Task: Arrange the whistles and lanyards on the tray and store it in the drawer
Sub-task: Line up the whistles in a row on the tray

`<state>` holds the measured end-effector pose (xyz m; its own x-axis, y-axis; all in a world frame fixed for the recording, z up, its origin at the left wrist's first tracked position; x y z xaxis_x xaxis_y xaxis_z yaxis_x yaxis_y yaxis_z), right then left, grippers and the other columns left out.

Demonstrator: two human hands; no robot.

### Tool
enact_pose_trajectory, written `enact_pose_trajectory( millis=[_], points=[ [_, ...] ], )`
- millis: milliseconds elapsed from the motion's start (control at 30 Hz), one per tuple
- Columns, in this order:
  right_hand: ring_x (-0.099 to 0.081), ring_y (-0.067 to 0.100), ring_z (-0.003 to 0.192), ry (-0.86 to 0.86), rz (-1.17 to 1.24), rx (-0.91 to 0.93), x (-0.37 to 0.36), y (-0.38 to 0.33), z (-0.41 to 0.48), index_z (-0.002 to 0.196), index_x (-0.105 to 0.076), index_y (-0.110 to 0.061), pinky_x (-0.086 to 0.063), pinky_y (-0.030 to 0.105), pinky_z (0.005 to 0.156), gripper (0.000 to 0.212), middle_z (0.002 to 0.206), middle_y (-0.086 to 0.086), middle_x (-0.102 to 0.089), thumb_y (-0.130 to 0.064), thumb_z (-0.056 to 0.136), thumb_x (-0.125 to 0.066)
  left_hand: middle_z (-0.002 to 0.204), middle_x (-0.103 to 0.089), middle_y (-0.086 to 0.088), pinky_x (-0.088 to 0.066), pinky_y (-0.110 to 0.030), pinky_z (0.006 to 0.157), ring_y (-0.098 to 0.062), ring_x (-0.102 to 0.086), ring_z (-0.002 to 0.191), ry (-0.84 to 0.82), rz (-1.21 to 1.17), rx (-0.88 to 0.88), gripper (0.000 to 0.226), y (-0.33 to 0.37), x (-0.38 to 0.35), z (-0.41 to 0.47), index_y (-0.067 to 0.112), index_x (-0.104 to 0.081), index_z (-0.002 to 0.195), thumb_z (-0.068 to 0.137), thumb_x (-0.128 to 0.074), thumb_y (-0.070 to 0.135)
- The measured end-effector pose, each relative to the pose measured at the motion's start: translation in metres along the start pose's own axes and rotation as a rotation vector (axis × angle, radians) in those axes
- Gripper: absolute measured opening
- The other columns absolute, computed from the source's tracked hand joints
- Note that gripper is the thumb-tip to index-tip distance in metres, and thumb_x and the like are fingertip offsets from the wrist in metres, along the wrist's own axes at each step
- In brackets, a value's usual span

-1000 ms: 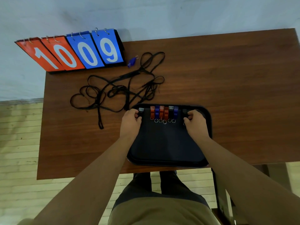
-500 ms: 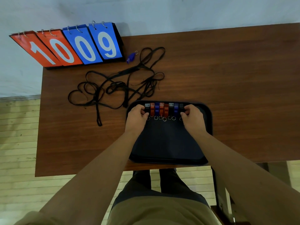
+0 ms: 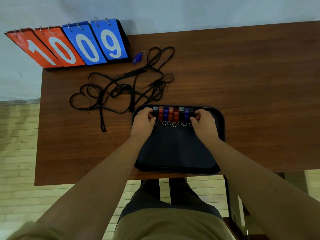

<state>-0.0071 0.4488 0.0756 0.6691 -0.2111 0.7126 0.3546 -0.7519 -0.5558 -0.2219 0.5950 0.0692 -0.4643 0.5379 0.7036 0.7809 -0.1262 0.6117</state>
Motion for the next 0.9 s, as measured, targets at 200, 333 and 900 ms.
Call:
enact_pose_trajectory(
  millis=[200, 333, 900],
  points=[
    [-0.062, 0.018, 0.099, -0.006, -0.006, 0.023, 0.002, -0.001, -0.001, 0.131, -0.056, -0.010, -0.050, 0.029, 0.083, 0.036, 0.119, 0.008, -0.059, -0.022, 0.098, -0.061, 0.107, -0.063, 0.001, -0.039, -0.010, 0.064, -0.005, -0.057, 0.082, -0.014, 0.036, -0.016, 0.035, 0.005, 0.000, -0.002, 0.016, -0.058, 0.129, 0.095, -0.065, 0.018],
    [-0.061, 0.016, 0.097, -0.010, -0.023, 0.028, 0.004, -0.001, -0.002, 0.133, -0.056, -0.011, -0.050, 0.028, 0.082, 0.037, 0.119, 0.007, -0.058, -0.022, 0.098, -0.061, 0.109, -0.063, 0.001, -0.038, -0.010, 0.065, -0.004, -0.056, 0.085, -0.031, 0.038, 0.000, 0.036, 0.005, -0.001, -0.007, 0.015, -0.057, 0.131, 0.096, -0.064, 0.019],
    [-0.056, 0.012, 0.102, 0.009, -0.136, 0.250, 0.028, -0.100, 0.030, 0.132, -0.055, -0.014, -0.047, 0.026, 0.084, 0.039, 0.129, 0.004, -0.053, -0.033, 0.098, -0.056, 0.107, -0.057, 0.003, -0.048, -0.019, 0.076, -0.006, -0.056, 0.088, 0.105, 0.005, -0.019, 0.021, 0.009, 0.077, 0.015, 0.015, -0.061, 0.117, 0.098, -0.058, 0.024]
  ],
)
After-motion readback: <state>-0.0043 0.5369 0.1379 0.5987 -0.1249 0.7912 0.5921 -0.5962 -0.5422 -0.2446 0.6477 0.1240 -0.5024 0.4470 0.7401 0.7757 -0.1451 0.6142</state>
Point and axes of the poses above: each hand's wrist, its own z-axis towards the middle knuckle, its own x-axis out of the back of the hand, y = z × x, the point moved 8 cm from there along z, towards the middle knuckle
